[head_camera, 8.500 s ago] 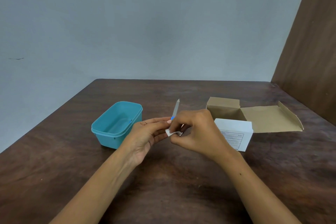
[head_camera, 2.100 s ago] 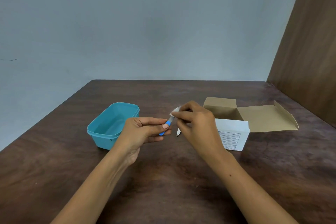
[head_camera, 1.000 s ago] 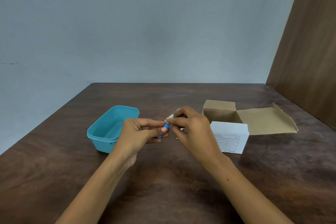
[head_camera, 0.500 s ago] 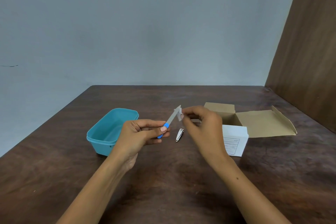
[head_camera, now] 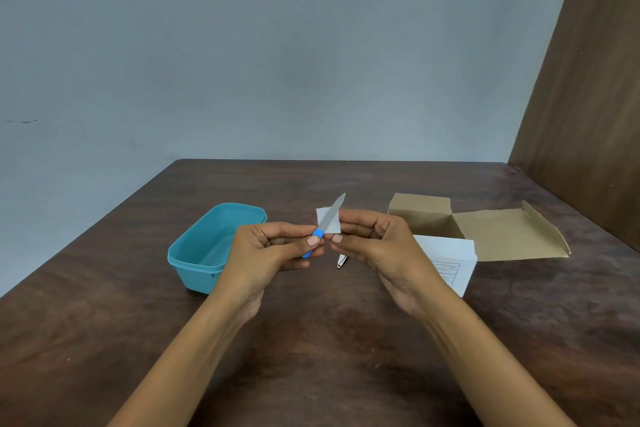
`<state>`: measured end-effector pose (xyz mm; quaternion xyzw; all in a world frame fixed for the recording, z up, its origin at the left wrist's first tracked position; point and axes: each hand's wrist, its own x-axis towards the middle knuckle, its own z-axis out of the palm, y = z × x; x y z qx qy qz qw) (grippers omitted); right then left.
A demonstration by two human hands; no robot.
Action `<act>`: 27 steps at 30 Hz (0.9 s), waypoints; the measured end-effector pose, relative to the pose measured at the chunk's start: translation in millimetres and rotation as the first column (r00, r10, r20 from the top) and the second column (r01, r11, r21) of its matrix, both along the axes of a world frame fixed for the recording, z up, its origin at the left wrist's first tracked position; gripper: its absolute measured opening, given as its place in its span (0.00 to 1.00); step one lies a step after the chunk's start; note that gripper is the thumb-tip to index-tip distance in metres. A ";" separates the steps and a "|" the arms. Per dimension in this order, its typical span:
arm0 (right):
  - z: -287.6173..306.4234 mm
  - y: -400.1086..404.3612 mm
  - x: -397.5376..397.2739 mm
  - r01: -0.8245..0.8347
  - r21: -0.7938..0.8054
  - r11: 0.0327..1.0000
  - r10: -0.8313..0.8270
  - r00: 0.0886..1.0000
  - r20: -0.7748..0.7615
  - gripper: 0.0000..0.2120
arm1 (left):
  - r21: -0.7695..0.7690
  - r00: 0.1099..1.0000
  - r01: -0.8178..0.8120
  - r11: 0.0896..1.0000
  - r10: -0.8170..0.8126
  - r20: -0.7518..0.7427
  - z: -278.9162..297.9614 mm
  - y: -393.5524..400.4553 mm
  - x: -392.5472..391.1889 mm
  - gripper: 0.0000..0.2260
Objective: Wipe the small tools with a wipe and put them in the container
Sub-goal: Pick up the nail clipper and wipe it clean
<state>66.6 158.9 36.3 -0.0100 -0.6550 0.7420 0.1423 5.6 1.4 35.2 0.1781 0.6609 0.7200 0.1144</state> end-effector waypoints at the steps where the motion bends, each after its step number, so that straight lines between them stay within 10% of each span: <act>1: 0.4 0.6 0.7 -0.009 -0.013 1.000 0.009 1.000 -0.004 0.14 | 0.002 1.000 0.004 1.000 -0.004 0.003 0.1 -0.2 -0.1 0.08; 27: 5.0 -3.8 0.5 0.200 -0.130 0.971 -0.214 0.971 -0.107 0.10 | -0.033 0.967 0.033 0.999 -0.041 -0.253 0.2 2.1 3.7 0.05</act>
